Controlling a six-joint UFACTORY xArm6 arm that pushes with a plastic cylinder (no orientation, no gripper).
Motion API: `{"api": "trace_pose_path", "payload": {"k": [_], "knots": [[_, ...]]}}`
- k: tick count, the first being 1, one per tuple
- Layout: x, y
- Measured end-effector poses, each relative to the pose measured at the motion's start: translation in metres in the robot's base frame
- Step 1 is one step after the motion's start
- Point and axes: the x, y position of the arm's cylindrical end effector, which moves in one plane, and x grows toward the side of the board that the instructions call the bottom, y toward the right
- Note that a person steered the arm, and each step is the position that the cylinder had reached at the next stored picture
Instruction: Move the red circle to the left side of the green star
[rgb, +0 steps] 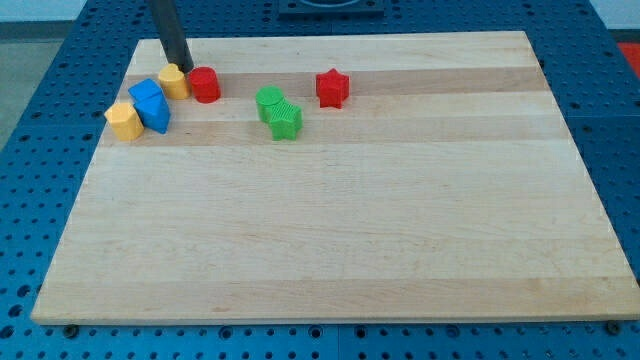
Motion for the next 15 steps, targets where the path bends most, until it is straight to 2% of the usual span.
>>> {"api": "trace_pose_path", "payload": {"k": [3, 8, 11, 15], "knots": [[0.044, -0.001], [0.025, 0.009], [0.043, 0.078], [0.062, 0.107]]}}
